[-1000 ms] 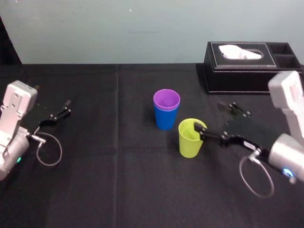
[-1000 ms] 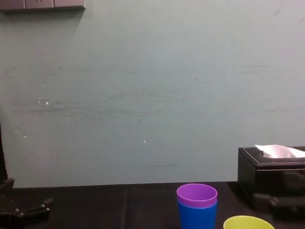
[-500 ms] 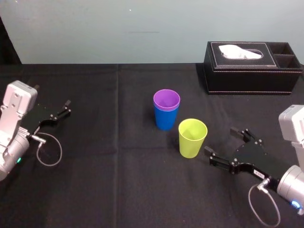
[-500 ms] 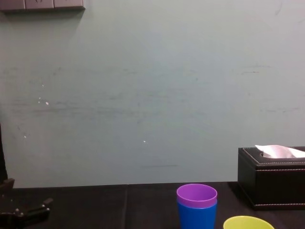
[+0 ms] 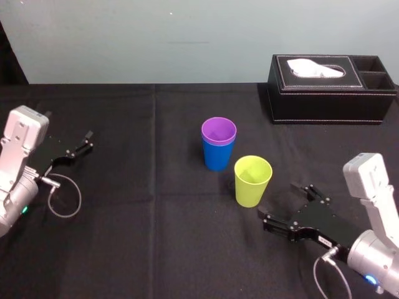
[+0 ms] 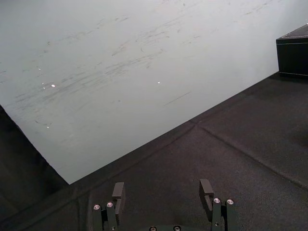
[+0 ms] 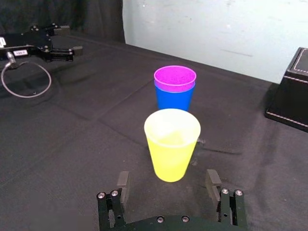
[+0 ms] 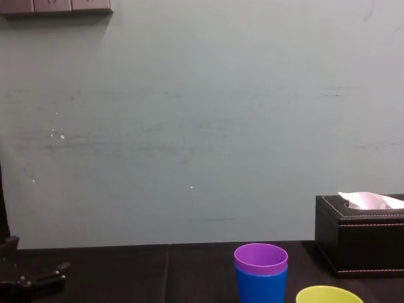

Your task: Stack the three plastic cups sequentially using one hand.

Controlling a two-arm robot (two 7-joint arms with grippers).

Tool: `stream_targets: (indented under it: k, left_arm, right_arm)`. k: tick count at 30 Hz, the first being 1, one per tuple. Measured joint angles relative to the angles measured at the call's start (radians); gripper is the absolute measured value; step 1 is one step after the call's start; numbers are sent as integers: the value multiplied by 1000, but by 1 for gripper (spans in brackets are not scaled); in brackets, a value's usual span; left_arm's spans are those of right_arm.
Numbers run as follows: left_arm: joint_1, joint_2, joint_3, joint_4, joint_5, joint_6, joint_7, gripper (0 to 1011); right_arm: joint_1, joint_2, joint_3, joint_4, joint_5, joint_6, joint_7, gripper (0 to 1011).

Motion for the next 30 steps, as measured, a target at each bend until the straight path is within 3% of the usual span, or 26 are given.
stream_targets:
  k: [30]
  left_arm:
    - [0,0,0,0,0,0,0,1011]
  right_arm:
    - [105,-106,-51,150,-63,-31,17,1003]
